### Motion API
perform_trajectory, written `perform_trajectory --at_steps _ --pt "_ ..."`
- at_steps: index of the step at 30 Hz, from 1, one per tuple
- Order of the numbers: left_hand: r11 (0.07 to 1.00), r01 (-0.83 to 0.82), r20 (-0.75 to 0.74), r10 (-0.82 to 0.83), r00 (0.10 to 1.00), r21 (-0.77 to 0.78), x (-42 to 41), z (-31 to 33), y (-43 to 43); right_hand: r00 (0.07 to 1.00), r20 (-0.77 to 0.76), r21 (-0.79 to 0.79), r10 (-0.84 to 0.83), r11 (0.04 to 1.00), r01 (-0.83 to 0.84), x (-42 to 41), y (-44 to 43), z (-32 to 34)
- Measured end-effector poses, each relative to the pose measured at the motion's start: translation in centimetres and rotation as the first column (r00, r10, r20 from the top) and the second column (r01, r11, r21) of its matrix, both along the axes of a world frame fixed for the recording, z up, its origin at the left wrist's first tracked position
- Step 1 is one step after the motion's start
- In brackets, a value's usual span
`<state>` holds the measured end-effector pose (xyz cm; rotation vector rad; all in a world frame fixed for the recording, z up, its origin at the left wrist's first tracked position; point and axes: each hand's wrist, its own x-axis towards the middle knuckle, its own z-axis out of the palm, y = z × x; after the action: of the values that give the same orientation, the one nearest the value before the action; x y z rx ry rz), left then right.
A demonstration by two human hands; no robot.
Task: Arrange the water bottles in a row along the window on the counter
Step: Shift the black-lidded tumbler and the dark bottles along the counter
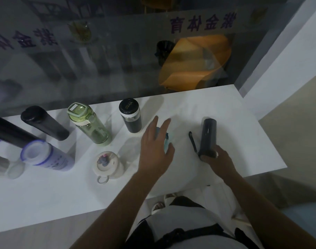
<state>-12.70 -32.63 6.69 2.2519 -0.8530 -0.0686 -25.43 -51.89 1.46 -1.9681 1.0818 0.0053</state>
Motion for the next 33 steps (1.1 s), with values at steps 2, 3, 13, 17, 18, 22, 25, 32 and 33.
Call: perform_trajectory --at_steps 2,3,13,17,18,22,25,32,33 --pt "1.000 -0.017 -0.010 0.017 1.000 -0.018 -2.1 -2.4 1.1 0.997 0.010 0.024 -0.072 0.997 0.072 0.7 -0.1 -0.9" --pt "1.000 -0.009 -0.015 0.009 1.000 0.003 -2.9 -3.8 1.7 0.994 0.006 0.032 -0.112 0.993 0.112 1.1 -0.2 -1.5" --pt "0.900 0.121 -0.168 -0.055 0.984 0.419 -6.6 -12.1 5.1 0.900 -0.102 0.173 -0.423 0.884 0.435 3.2 -1.0 -5.2" --pt "0.772 0.153 -0.247 0.004 0.969 0.616 -6.6 -13.9 5.0 0.936 -0.100 0.137 -0.338 0.927 0.349 2.6 -2.3 -3.7" --pt "0.756 0.155 -0.254 0.015 0.967 0.636 -6.6 -14.3 4.9 0.952 -0.097 0.086 -0.289 0.951 0.298 2.6 -2.9 -3.1" --pt "0.729 0.166 -0.293 0.049 0.955 0.664 -6.2 -14.8 4.0 0.995 -0.082 -0.134 -0.058 0.990 0.047 4.0 -6.4 1.2" --pt "0.721 0.172 -0.332 0.084 0.940 0.671 -5.9 -14.5 3.0 0.993 -0.061 -0.238 0.106 0.964 -0.118 6.5 -8.8 5.3" --pt "0.719 0.166 -0.358 0.124 0.925 0.675 -6.1 -14.4 2.8 0.782 -0.371 -0.331 0.501 0.715 -0.616 11.1 -12.0 10.0" --pt "0.717 0.158 -0.362 0.140 0.922 0.679 -6.2 -14.4 2.8 0.743 -0.409 -0.335 0.530 0.670 -0.662 11.3 -12.2 10.0"
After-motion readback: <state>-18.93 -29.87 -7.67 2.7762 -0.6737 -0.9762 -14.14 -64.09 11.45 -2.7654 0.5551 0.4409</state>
